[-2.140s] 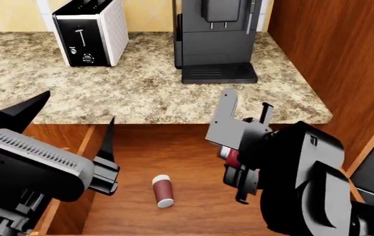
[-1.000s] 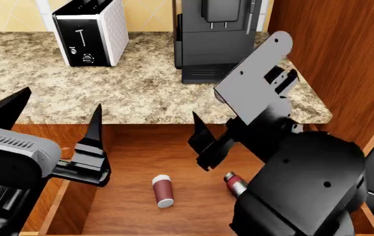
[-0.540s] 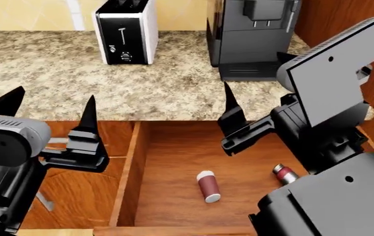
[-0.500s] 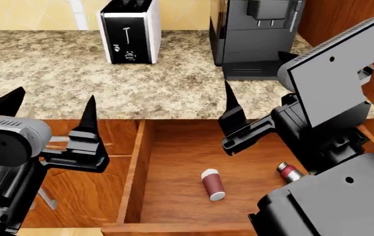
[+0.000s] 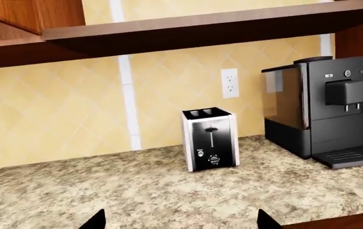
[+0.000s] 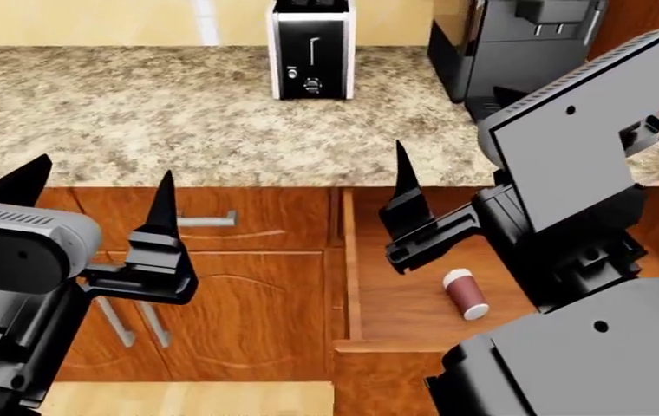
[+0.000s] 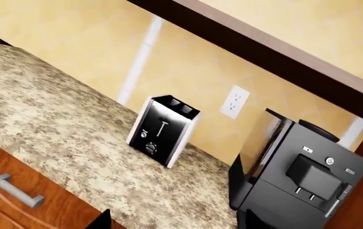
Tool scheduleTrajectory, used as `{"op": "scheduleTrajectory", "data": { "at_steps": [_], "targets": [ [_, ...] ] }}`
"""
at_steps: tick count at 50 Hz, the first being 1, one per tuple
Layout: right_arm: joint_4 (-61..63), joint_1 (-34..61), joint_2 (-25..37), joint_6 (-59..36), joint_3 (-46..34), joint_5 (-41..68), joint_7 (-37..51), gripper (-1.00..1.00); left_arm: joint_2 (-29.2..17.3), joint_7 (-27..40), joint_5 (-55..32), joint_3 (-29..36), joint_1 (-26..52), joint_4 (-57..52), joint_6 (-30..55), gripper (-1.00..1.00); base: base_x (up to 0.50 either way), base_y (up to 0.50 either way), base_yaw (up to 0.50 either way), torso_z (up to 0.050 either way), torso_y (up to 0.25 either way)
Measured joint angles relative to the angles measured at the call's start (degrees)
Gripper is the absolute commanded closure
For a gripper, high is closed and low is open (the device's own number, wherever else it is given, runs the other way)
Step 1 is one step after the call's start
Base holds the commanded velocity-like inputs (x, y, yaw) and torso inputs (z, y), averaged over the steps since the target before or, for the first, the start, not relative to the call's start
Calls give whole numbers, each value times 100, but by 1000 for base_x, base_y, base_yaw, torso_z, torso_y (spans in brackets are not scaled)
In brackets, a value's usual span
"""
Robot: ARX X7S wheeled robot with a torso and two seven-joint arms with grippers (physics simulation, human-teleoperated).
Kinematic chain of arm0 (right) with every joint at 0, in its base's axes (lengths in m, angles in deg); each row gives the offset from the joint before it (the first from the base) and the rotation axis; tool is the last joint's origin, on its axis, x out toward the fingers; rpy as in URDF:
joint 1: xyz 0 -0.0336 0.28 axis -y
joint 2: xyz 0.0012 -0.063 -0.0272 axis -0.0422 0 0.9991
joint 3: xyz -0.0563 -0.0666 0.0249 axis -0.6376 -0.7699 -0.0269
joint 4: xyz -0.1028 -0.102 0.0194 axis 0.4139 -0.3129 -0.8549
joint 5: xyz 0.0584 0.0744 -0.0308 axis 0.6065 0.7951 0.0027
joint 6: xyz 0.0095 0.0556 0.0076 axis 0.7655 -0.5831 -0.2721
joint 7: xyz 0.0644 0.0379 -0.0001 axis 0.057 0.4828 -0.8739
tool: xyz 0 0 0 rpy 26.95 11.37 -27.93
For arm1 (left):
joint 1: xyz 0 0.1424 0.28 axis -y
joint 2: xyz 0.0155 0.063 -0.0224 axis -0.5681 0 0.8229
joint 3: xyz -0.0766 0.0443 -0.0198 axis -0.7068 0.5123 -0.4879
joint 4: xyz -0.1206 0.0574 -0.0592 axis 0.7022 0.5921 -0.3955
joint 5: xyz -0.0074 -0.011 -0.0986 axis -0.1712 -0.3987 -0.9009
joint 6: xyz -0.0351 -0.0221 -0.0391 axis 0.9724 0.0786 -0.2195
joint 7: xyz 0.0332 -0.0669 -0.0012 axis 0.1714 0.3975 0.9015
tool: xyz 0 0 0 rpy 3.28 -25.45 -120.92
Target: Pick and place the shaker into the drawer. Then close the cabinet.
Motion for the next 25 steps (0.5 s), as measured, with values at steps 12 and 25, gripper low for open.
{"op": "scheduleTrajectory", "data": {
  "at_steps": [12, 25],
  "targets": [
    [-19, -20, 0, -1, -54, -74, -3, -100, 57, 4, 52, 14, -9, 26, 42, -100, -147, 500, 0, 0, 0],
    [14, -89, 0, -2, -57, -137, -4, -100, 90, 22, 106, 34, -49, 18, 59, -100, -145, 500, 0, 0, 0]
  ]
}}
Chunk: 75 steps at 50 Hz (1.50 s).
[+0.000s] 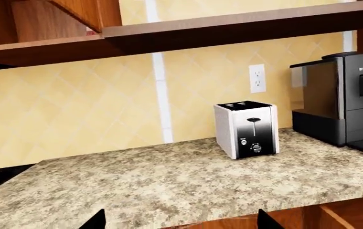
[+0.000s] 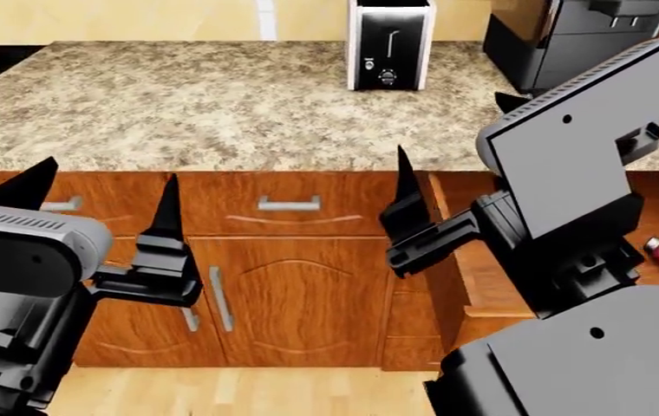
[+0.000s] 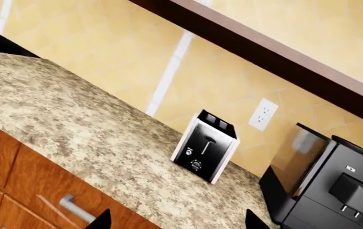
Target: Pick and place the shaker into the drawer. Then close the cabinet.
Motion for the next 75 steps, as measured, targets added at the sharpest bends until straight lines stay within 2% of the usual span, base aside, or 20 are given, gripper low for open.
{"op": "scheduleTrajectory", "data": {
  "at_steps": [18, 20, 23, 27, 31, 37, 43, 51, 61, 67, 75],
  "targets": [
    [90, -138, 0, 0, 51, 58, 28, -100, 99, 31, 128, 25, -69, 45, -6, -100, -136, 500, 0, 0, 0],
    [156, -195, 0, -1, 76, 278, 216, -100, 138, 38, 192, 29, -101, 97, -37, -100, 0, 168, 0, 0, 0],
    [274, -357, 0, 0, 166, 1083, 965, -100, 290, 29, 337, 66, -187, 263, -98, -100, 0, 0, 0, 0, 0],
    [282, -565, 2, 41, 432, 2720, 2446, -100, 698, -30, 590, 179, -357, 723, -200, -100, 0, 0, 0, 0, 0],
    [-171, -829, 6, 500, 838, 4290, 3856, -100, 1240, -191, 952, 347, -524, 1423, -310, -100, 0, 0, 0, 0, 0],
    [-1378, -1387, 21, 1858, 1491, 6234, 5683, -100, 2160, -537, 1633, 666, -868, 2914, -592, -100, 0, 0, 0, 0, 0],
    [-2770, -1940, 48, 3355, 1942, 7660, 6896, -100, 2994, -842, 2165, 907, -1232, 4458, -935, -100, 0, 0, 0, 0, 0],
    [-4721, -2450, 67, 5180, 2273, 8901, 7908, -100, 3916, -1288, 2613, 1081, -1646, 6448, -1452, -100, 0, 0, 0, 0, 0],
    [-6862, -2673, 55, 7051, 2187, 9987, 8734, -100, 4684, -1648, 2886, 1099, -1902, 8294, -1939, -100, 0, 0, 0, 0, 0],
    [-7596, -2723, 114, 7693, 2156, 10451, 9044, -100, 5078, -1764, 3015, 1118, -1896, 9265, -2016, -100, 0, 0, 0, 0, 0],
    [-7936, -2831, 220, 8016, 2182, 10883, 9286, -100, 5763, -2053, 3167, 1103, -1743, 10868, -2244, -100, 0, 0, 0, 0, 0]
  ]
}}
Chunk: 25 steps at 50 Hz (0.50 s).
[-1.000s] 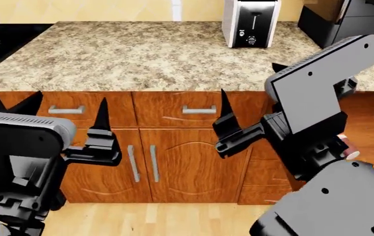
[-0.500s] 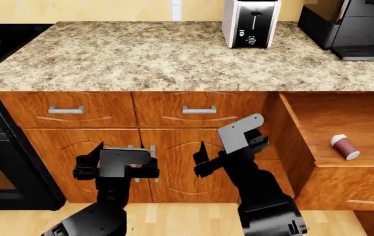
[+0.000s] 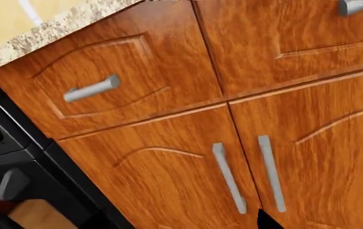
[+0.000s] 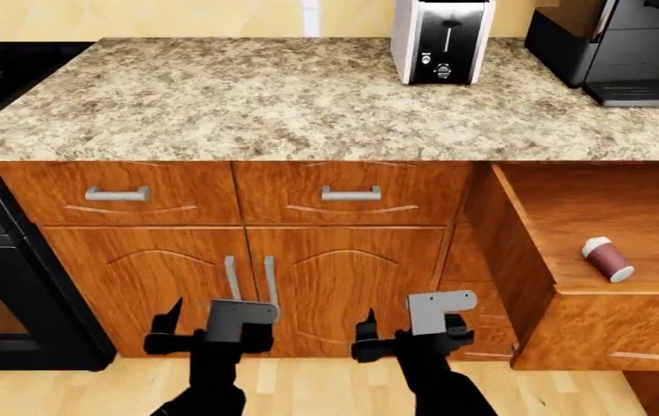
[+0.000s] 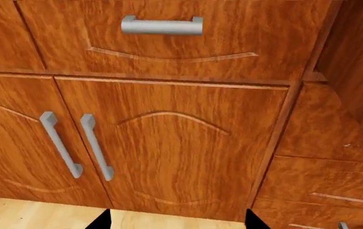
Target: Pick and place the shaker into the drawer. Then close the cabinet.
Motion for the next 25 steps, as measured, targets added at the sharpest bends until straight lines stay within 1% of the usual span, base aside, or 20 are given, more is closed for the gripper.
{"op": "scheduleTrajectory", "data": {
  "at_steps": [6, 12, 16, 25],
  "targets": [
    [-105, -46, 60, 64, -12, 176, 134, -100, 395, -161, 155, 0, 102, 925, -202, -100, 0, 0, 0, 0, 0],
    [-182, -57, 96, 70, -56, 279, 212, -100, 651, -146, 332, -90, 158, 1430, -246, -100, 0, 0, 0, 0, 0],
    [-302, -17, 101, 97, -112, 310, 218, -100, 674, -119, 414, -103, 134, 1403, -150, -100, 0, 0, 0, 0, 0],
    [-458, 47, 118, 94, -238, 360, 222, -100, 523, -212, 448, -127, 33, 985, -11, -100, 0, 0, 0, 0, 0]
  ]
}}
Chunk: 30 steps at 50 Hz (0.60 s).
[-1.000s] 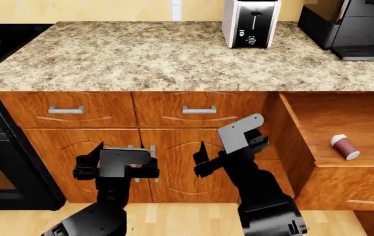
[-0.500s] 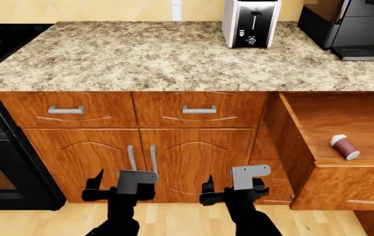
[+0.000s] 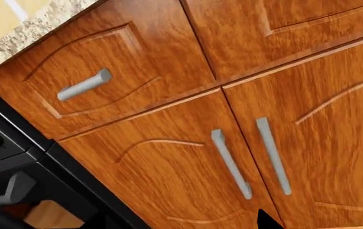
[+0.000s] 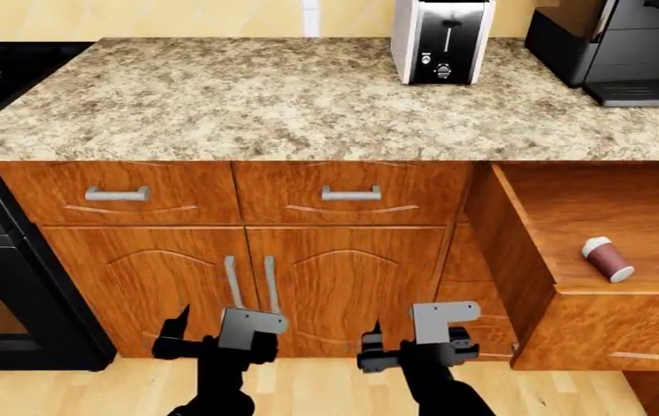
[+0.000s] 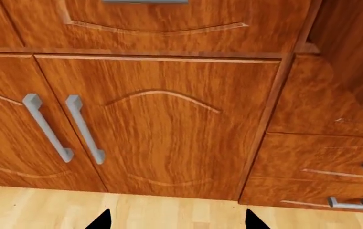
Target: Pick and place the shaker into the drawer. Then close the cabinet.
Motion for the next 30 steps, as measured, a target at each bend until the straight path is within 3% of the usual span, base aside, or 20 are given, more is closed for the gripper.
{"op": "scheduleTrajectory", "data": {
  "at_steps": [5, 30],
  "targets": [
    [-22, 13, 15, -22, -47, 33, 12, -100, -119, -7, -14, -15, -39, -301, 70, -100, 0, 0, 0, 0, 0],
    [-142, 95, 67, -100, -309, 105, 16, -100, -391, -213, -125, -113, -172, -926, -11, -100, -18, 500, 0, 0, 0]
  ]
}}
